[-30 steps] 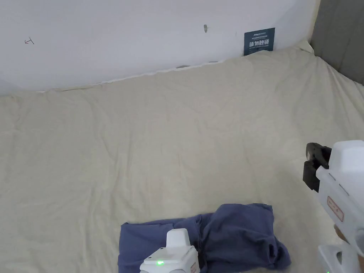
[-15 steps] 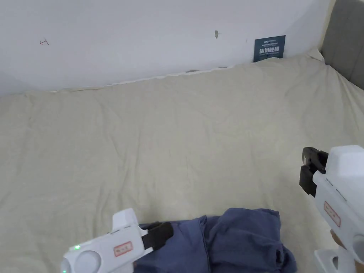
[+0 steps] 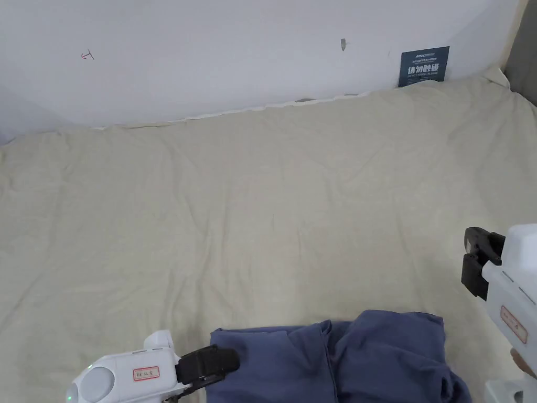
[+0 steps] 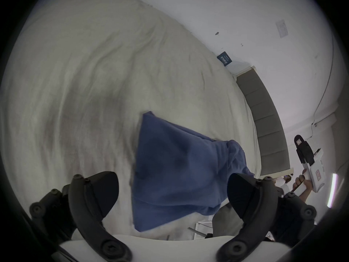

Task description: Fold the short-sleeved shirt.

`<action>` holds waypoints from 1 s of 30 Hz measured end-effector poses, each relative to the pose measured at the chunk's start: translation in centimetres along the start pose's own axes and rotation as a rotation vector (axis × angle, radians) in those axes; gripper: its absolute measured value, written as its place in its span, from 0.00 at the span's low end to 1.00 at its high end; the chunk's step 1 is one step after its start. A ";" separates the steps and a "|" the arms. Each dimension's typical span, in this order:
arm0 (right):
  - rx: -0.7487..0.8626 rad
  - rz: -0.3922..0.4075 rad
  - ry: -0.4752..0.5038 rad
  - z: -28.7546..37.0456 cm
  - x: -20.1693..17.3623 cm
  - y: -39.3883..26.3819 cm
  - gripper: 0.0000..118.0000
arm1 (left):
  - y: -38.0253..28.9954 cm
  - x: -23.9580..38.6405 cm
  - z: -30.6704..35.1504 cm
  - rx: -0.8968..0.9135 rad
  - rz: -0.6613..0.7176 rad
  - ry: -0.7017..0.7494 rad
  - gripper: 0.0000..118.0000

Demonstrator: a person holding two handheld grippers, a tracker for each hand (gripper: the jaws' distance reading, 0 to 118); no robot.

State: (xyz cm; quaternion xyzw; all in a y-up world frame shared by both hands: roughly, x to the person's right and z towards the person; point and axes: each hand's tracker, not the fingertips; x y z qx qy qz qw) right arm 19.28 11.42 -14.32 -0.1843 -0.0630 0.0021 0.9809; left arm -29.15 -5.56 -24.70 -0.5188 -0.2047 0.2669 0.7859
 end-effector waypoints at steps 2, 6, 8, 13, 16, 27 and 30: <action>-0.007 0.003 -0.010 -0.1 0.0 -0.1 0.01 | 0.3 -0.8 -0.5 -0.007 0.014 -0.016 0.64; -0.021 0.008 -0.025 -0.4 -0.1 -0.3 0.01 | 0.3 -1.4 -1.7 -0.026 0.048 0.012 0.45; -0.026 0.006 -0.029 -0.5 0.0 -0.4 0.01 | 0.3 -1.3 -1.7 -0.019 0.027 0.009 0.36; -0.036 -0.006 -0.025 -0.6 0.0 -0.3 0.01 | -0.5 -0.3 -1.9 0.011 -0.007 0.059 0.09; -0.027 -0.002 -0.017 -0.5 -0.2 0.0 0.01 | -0.8 1.1 -0.5 0.048 -0.050 0.076 0.07; 0.036 -0.007 0.037 0.8 0.1 1.1 0.01 | -0.4 1.6 10.7 0.207 -0.046 0.230 0.07; 0.045 -0.017 0.046 1.2 0.5 1.0 0.01 | -0.4 3.8 11.0 0.205 -0.076 0.258 0.07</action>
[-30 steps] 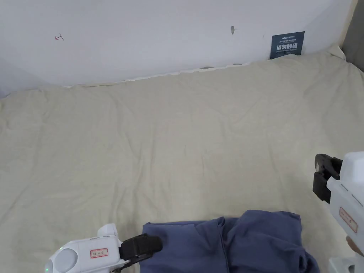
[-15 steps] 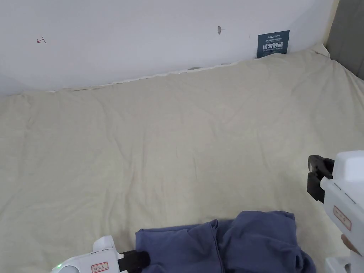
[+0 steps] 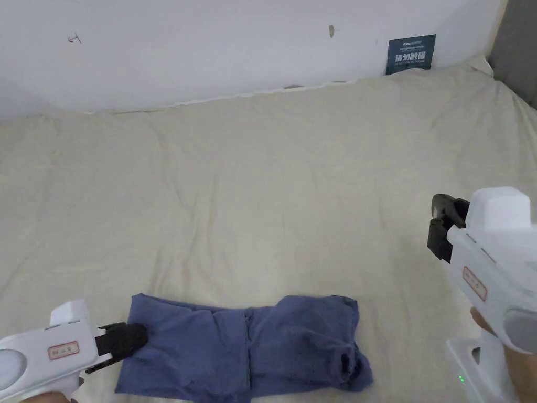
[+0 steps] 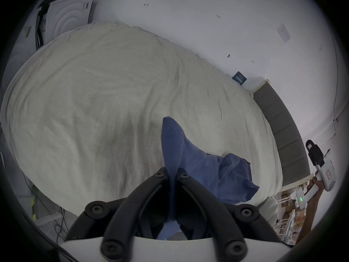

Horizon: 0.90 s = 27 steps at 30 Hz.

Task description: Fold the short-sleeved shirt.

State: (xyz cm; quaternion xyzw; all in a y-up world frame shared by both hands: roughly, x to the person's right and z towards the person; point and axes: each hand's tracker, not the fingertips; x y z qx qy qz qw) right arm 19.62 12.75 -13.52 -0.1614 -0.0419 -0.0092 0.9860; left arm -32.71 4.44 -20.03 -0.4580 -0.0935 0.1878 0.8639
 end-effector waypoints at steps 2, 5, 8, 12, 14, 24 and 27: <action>0.002 -0.009 0.003 0.3 0.1 0.0 0.01 | 0.1 2.5 -0.1 -0.002 -0.024 -0.017 0.07; 0.004 -0.014 -0.002 0.8 0.5 -0.1 0.01 | 0.3 7.2 -1.0 -0.022 -0.081 -0.064 0.07; 0.011 -0.021 -0.012 1.3 1.0 -0.1 0.01 | -0.2 12.6 -2.6 -0.076 -0.154 -0.118 0.07; 0.016 -0.029 -0.027 1.6 1.7 -0.2 0.01 | -1.7 18.7 -6.5 -0.177 -0.249 -0.150 0.07; 0.015 -0.031 -0.031 1.7 2.1 -0.2 0.01 | -2.9 21.6 -9.1 -0.236 -0.282 -0.138 0.07; 0.004 -0.031 -0.061 2.3 3.4 -0.7 0.01 | -8.7 27.3 -18.4 -0.377 -0.342 -0.095 0.72; 0.000 -0.031 -0.067 2.4 3.7 -0.8 0.01 | -8.7 27.9 -16.9 -0.332 -0.298 -0.155 0.95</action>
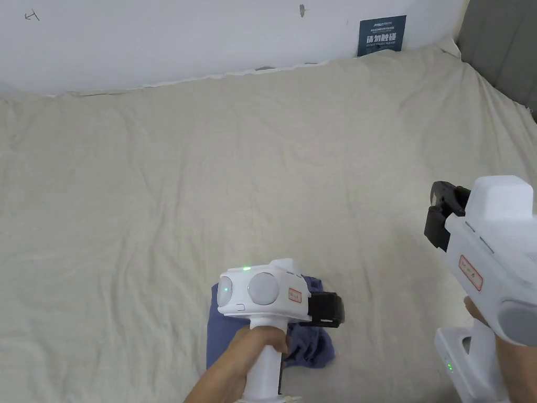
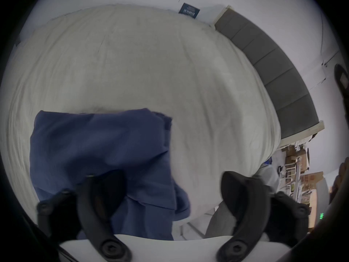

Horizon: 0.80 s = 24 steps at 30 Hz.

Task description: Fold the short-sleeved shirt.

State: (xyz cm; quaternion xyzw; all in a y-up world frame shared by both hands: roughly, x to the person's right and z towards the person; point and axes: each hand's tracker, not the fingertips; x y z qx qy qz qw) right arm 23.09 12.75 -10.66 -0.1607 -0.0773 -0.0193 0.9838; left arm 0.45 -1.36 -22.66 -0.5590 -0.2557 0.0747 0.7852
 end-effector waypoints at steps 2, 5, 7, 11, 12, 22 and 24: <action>-0.002 0.000 -0.005 0.0 0.1 0.1 0.01 | 0.1 0.3 1.9 0.076 -0.017 -0.005 0.94; 0.002 -0.007 -0.009 0.1 0.3 0.2 0.01 | 0.0 0.4 5.7 0.244 -0.062 0.025 0.94; 0.010 -0.007 -0.010 0.2 0.2 0.5 0.01 | -0.5 0.2 8.6 0.403 -0.101 0.080 0.93; 0.023 -0.004 -0.007 0.3 0.1 0.8 0.01 | -1.9 -0.8 11.6 0.610 -0.137 0.221 0.69; 0.024 -0.004 -0.006 0.3 0.0 0.9 0.01 | -2.1 -1.3 11.6 0.634 -0.150 0.243 0.45; 0.014 -0.008 0.006 0.0 0.0 0.5 0.01 | -5.3 -2.4 3.4 0.482 -0.112 0.251 0.00; 0.009 -0.011 0.005 -0.1 0.3 0.3 0.01 | -5.8 -1.4 1.8 0.460 -0.122 0.251 0.00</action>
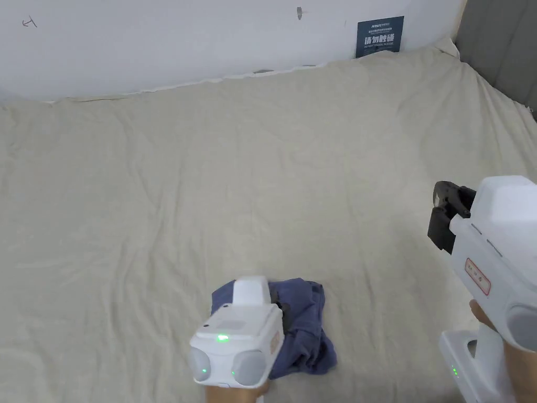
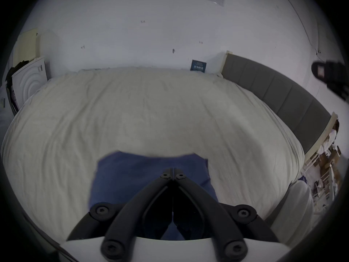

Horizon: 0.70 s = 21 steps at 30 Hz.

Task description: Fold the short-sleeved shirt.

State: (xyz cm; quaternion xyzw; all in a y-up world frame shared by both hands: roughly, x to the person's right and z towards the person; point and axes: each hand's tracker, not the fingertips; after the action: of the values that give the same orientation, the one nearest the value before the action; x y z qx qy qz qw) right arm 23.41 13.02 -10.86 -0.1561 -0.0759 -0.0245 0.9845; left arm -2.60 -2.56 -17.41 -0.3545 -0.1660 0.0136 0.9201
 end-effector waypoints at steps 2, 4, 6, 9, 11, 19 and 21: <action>-0.006 0.000 -0.002 -0.1 0.2 -0.2 0.01 | -1.1 1.3 -1.1 -0.022 -0.004 -0.019 0.00; -0.016 0.005 -0.008 -0.3 0.5 -0.5 0.01 | -2.1 2.5 -2.5 -0.057 -0.007 -0.043 0.00; -0.028 0.003 -0.013 -0.5 0.7 -0.7 0.01 | -3.5 3.3 -4.0 -0.090 -0.030 -0.030 0.00; -0.037 -0.001 -0.021 -0.5 0.9 -1.0 0.01 | -5.1 4.0 -4.5 -0.019 -0.087 0.010 0.00; -0.038 -0.004 -0.024 -0.6 1.2 -1.2 0.01 | -4.6 4.3 -4.5 -0.048 -0.090 0.015 0.00; 0.007 0.001 0.001 0.5 0.0 0.2 0.01 | 1.0 3.0 1.6 0.174 -0.131 -0.011 0.00; 0.037 0.012 0.010 0.9 -0.6 0.9 0.01 | 3.5 2.6 4.5 0.275 -0.147 0.006 0.00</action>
State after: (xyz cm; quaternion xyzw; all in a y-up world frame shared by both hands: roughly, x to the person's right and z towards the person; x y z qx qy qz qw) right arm 22.72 14.14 -10.37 -0.1380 -0.0707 -0.0178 0.9877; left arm -1.26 3.32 -15.87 -0.2123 -0.1852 -0.0324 0.9590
